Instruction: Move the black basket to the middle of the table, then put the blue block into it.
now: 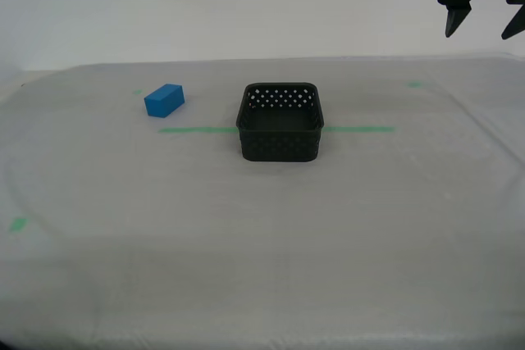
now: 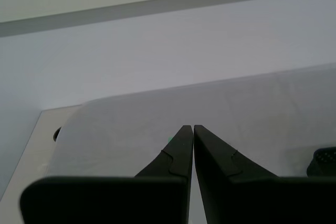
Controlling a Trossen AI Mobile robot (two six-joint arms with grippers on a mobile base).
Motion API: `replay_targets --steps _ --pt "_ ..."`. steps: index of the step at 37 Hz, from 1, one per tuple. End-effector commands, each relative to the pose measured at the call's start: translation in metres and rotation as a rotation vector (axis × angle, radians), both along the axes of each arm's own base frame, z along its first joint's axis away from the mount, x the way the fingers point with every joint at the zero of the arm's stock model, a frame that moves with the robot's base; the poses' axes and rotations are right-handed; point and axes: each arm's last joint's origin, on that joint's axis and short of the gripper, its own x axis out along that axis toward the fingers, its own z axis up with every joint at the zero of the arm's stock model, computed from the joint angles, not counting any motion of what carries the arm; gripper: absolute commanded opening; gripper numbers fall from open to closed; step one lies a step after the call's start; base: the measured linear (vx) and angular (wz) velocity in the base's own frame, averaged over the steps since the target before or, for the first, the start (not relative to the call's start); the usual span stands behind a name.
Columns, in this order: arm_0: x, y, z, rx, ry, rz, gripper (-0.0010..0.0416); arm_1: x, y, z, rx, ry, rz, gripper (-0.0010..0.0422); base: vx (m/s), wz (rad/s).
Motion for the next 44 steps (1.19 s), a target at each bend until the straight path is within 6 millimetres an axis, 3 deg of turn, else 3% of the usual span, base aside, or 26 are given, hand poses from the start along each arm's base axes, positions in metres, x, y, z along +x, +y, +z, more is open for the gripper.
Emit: replay_targets --steps 1,26,44 --pt "0.0 0.0 0.0 0.0 -0.002 0.002 0.0399 -0.003 -0.001 0.007 0.007 0.029 -0.029 0.0 0.0 0.0" --pt "0.0 0.0 0.0 0.0 -0.002 0.001 0.0398 -0.008 -0.001 0.013 0.002 0.081 -0.028 0.0 0.0 0.0" --pt "0.0 0.0 0.0 0.0 -0.002 0.001 0.0399 0.027 -0.001 0.014 -0.005 0.272 -0.037 0.0 0.0 0.0"
